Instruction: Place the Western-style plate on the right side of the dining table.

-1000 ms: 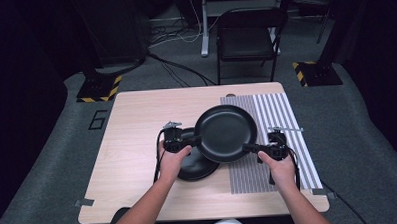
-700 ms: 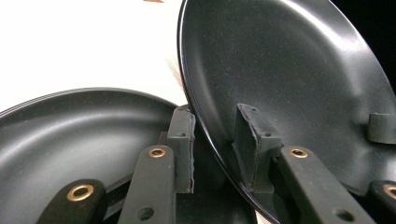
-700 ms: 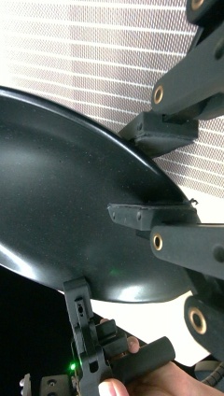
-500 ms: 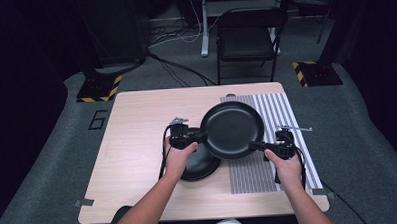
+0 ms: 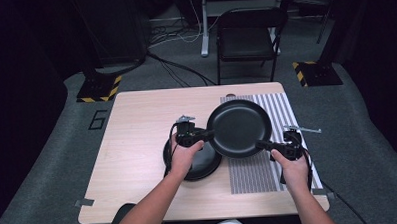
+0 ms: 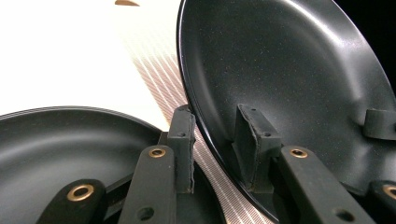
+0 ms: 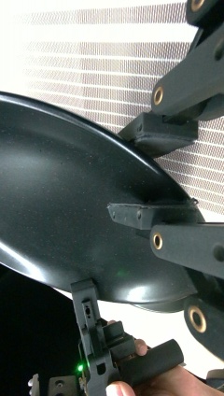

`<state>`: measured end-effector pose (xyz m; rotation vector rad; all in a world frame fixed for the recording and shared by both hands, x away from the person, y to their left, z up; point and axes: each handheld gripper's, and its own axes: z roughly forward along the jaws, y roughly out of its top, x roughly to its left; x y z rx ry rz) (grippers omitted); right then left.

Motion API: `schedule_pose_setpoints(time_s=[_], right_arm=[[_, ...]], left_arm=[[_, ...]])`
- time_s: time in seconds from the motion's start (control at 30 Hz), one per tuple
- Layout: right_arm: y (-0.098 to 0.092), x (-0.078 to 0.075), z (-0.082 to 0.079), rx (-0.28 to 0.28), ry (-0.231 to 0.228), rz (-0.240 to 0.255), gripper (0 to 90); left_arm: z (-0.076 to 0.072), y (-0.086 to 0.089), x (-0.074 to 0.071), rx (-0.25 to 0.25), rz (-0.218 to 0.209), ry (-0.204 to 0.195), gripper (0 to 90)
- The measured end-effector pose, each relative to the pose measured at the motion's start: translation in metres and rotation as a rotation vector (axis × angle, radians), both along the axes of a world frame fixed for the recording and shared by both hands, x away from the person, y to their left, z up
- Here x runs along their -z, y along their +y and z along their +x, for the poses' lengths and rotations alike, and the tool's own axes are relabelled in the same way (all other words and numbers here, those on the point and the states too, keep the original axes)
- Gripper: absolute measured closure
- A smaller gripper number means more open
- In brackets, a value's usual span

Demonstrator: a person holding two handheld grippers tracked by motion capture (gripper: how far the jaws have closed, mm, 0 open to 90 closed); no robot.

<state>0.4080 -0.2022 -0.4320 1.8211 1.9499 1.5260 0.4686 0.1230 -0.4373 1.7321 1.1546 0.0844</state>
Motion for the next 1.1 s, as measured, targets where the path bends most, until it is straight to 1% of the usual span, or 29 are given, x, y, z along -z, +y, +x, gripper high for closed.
schedule_pose_setpoints(time_s=[0.13, 0.37, 0.4, 0.47, 0.6, 0.63, 0.7, 0.77, 0.87, 0.93, 1.0, 1.1], right_arm=[[-0.005, 0.001, -0.002, 0.014, 0.005, 0.002, 66.7], [-0.012, 0.002, -0.003, 0.036, 0.007, 0.005, 66.7], [-0.012, 0.002, -0.003, 0.036, 0.007, 0.005, 66.7], [-0.013, 0.002, -0.003, 0.036, 0.006, 0.006, 66.8], [-0.015, 0.003, -0.004, 0.043, 0.005, -0.002, 66.7], [-0.016, 0.003, -0.005, 0.050, 0.006, -0.002, 66.7], [-0.017, 0.004, -0.005, 0.050, 0.004, -0.002, 66.6], [-0.019, 0.005, -0.005, 0.057, 0.007, -0.002, 66.7], [-0.025, 0.007, -0.006, 0.073, 0.009, -0.006, 66.7], [-0.026, 0.007, -0.006, 0.080, 0.012, -0.006, 66.8], [-0.028, 0.009, -0.007, 0.088, 0.016, -0.008, 66.9], [-0.031, 0.012, -0.008, 0.099, 0.023, -0.008, 66.8]], left_arm=[[0.002, -0.005, 0.000, 0.012, 0.006, -0.002, 68.4], [0.005, -0.013, 0.001, 0.022, 0.000, 0.005, 68.4], [0.006, -0.013, 0.002, 0.028, 0.003, 0.003, 68.4], [0.007, -0.014, 0.003, 0.028, -0.003, 0.012, 68.4], [0.008, -0.017, 0.004, 0.034, 0.002, 0.009, 68.5], [0.009, -0.019, 0.004, 0.035, -0.004, 0.015, 68.6], [0.009, -0.020, 0.004, 0.039, -0.002, 0.012, 68.6], [0.011, -0.023, 0.006, 0.050, 0.003, 0.011, 68.5], [0.014, -0.030, 0.009, 0.064, 0.001, 0.017, 68.5], [0.015, -0.031, 0.010, 0.071, 0.002, 0.020, 68.6], [0.016, -0.034, 0.012, 0.072, -0.002, 0.030, 68.6], [0.017, -0.037, 0.014, 0.079, -0.003, 0.034, 68.6]])
